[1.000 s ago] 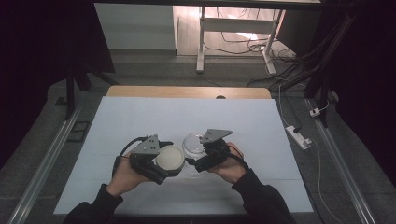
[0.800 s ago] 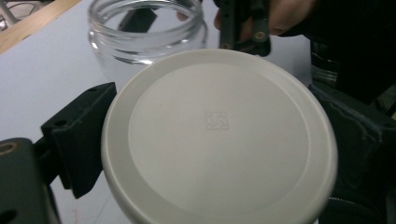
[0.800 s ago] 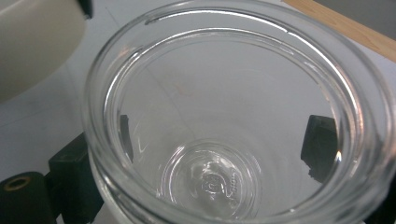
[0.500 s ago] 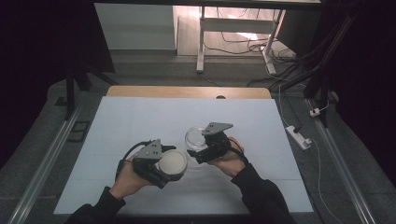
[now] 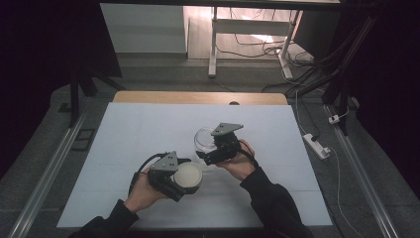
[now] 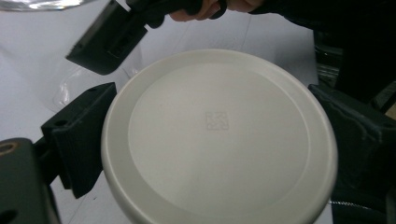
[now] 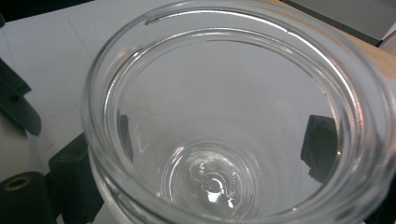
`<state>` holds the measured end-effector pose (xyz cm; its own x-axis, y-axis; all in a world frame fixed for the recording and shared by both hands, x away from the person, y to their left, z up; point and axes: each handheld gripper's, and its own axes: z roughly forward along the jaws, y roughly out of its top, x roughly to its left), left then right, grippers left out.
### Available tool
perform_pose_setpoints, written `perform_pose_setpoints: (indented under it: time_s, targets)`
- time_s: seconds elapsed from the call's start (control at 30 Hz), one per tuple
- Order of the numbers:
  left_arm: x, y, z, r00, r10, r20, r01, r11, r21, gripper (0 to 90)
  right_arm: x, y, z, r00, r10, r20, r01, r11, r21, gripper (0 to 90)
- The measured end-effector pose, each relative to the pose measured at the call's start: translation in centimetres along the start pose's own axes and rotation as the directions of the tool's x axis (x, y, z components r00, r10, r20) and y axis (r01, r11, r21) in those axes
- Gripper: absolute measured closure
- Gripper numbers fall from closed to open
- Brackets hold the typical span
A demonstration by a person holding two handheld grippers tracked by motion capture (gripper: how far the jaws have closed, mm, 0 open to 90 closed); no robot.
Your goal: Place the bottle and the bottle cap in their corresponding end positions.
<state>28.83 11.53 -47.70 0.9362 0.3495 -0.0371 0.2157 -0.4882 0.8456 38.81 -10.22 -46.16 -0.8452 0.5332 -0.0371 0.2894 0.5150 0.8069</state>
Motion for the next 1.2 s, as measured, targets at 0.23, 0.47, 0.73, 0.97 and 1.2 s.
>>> perform_pose_setpoints:
  time_s: [0.23, 0.47, 0.73, 0.97, 1.2]
  targets:
    - [0.2, -0.4, 1.3, 0.9999, -0.001, -0.014, 0.001, 1.0, 0.005, 7.4, -0.6, 0.3, 0.8, 0.9999, 0.009, 0.014, -0.009, 1.0, 0.002, 6.3]
    - [0.6, -0.6, 2.6, 1.0, -0.01, 0.001, 0.01, 0.9999, 0.01, 7.4, -1.6, 0.6, 1.7, 0.9988, 0.024, 0.042, -0.024, 1.0, 0.005, 6.3]
    - [0.6, -0.7, 4.3, 0.9999, 0.013, -0.004, -0.013, 0.9991, 0.039, 7.4, -2.6, 0.9, 2.9, 0.9975, 0.034, 0.061, -0.034, 0.999, 0.01, 6.3]
    - [1.1, -1.0, 5.4, 0.9997, 0.021, -0.011, -0.02, 0.9977, 0.064, 7.4, -3.4, 1.0, 3.9, 0.9965, 0.036, 0.075, -0.038, 0.999, 0.018, 6.3]
    - [1.6, -1.1, 6.4, 0.9997, 0.002, -0.023, 0.0, 0.9962, 0.087, 7.4, -3.8, 1.0, 5.0, 0.9961, 0.032, 0.082, -0.035, 0.999, 0.031, 6.3]
